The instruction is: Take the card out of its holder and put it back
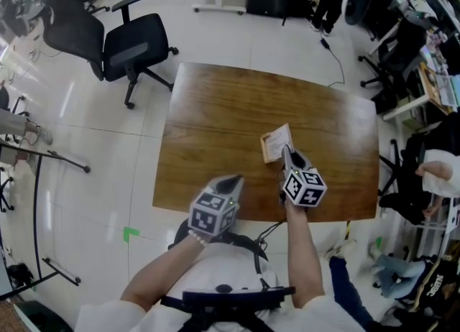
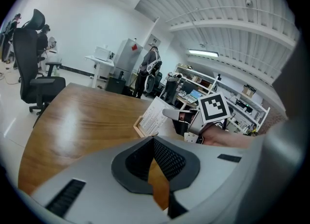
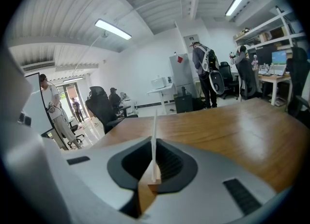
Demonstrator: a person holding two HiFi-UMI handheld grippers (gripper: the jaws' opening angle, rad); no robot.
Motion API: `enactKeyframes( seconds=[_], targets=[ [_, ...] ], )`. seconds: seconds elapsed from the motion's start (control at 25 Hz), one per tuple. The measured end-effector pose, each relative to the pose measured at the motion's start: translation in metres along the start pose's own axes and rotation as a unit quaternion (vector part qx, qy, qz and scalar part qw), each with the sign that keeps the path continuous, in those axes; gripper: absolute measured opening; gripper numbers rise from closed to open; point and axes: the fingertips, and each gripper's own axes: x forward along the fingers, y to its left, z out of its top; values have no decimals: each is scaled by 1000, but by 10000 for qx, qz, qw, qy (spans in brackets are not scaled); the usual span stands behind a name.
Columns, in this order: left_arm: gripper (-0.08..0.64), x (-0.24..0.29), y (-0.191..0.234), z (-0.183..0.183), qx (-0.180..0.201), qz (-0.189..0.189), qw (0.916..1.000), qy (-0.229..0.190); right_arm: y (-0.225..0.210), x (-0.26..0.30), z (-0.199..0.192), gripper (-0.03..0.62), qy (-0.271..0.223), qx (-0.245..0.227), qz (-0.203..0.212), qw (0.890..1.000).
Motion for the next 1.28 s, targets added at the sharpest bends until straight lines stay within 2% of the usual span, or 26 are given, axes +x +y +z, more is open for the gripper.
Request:
enactKeyframes(
  seconds=[0.88, 0.92, 1.0, 1.2, 1.28],
  targets=[
    [-5, -2, 12, -8, -105, -2, 9999, 81, 0, 15, -26, 41, 122, -41, -113, 9999],
    [-5, -3, 12, -7, -110, -5, 9999, 81, 0, 16, -27, 55, 143, -27, -123, 9998],
    [-5, -4, 12, -6, -114, -7, 9999, 72, 0, 16, -24, 152, 147, -13, -133, 9998],
    [-5, -10, 9, -1, -102, 24, 9999, -11, -1, 1, -4, 215, -67, 17, -212, 9998],
    [-5, -15, 10, 4, -86, 52, 9999, -111, 0, -12, 9, 216, -255, 38, -218, 9994]
  ],
)
